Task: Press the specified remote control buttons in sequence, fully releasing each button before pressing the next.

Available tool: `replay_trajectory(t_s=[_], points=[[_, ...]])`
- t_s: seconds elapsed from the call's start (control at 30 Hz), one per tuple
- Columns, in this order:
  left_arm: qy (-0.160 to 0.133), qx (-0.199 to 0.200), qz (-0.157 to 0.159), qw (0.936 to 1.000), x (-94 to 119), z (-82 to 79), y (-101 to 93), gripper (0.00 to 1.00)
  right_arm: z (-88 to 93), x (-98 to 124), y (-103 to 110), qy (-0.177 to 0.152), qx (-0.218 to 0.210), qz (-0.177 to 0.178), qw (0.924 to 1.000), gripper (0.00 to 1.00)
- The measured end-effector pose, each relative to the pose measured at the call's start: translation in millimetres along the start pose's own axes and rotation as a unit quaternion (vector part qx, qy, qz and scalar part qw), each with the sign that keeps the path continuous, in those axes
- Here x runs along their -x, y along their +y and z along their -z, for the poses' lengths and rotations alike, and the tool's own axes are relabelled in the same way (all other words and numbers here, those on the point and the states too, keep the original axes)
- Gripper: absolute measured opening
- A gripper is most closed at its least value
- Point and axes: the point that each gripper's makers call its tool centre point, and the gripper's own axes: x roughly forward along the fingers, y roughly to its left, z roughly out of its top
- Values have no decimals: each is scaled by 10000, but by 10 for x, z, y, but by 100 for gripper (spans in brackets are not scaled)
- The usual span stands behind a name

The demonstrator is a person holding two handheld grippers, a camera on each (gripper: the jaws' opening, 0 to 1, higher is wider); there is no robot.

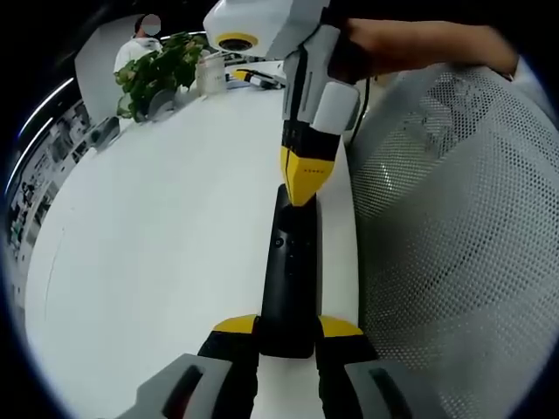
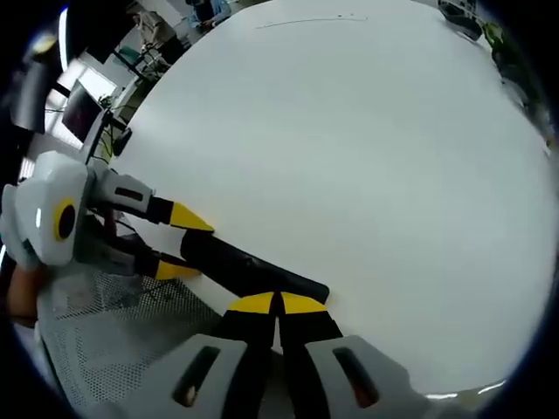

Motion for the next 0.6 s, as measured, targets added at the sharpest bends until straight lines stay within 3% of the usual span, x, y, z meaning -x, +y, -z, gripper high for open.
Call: replay_trajectory(t_s=[0.6], points=[[-99, 13, 0, 10000, -7, -22, -9, 25, 27, -11, -21, 58, -201, -36, 9998, 0]])
